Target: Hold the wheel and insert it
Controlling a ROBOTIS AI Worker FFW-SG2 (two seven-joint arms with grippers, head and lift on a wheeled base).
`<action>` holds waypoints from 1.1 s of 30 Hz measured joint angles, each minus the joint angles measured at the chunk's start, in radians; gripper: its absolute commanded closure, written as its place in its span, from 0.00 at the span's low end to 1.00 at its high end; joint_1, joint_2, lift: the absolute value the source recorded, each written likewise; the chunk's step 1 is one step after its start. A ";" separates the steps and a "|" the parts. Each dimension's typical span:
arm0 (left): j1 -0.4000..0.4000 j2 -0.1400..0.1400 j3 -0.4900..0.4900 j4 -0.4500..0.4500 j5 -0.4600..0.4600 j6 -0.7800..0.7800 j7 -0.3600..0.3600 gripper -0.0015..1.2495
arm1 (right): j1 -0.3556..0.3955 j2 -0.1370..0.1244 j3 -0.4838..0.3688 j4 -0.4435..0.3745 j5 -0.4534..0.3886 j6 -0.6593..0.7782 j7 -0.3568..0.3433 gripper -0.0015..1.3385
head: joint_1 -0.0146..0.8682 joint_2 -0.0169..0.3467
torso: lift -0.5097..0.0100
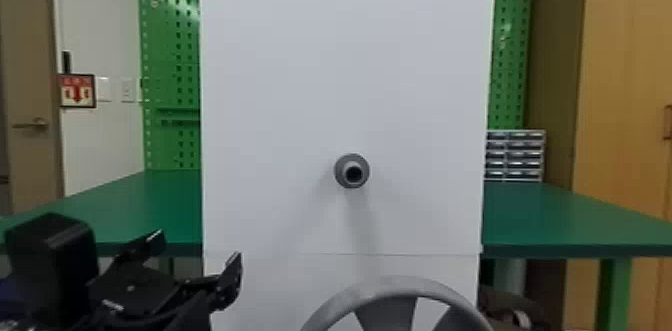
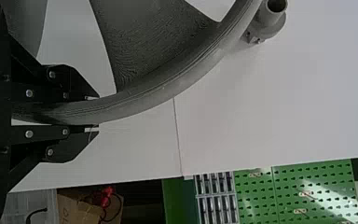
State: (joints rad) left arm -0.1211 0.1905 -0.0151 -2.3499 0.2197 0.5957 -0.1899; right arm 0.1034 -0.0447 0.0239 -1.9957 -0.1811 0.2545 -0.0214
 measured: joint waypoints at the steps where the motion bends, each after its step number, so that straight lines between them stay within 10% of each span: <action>1: -0.010 0.005 0.000 -0.010 0.009 0.019 -0.003 0.08 | -0.001 0.000 0.000 0.000 0.000 0.001 0.000 0.91 | 0.13 0.09 | 0.13; 33: -0.024 0.021 0.008 -0.042 0.125 0.075 -0.008 0.08 | -0.007 -0.002 -0.024 -0.018 0.016 0.037 0.000 0.91 | 0.13 0.09 | 0.13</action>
State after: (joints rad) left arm -0.1455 0.2117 -0.0070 -2.3914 0.3447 0.6703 -0.1979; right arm 0.0965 -0.0468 0.0001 -2.0132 -0.1650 0.2915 -0.0214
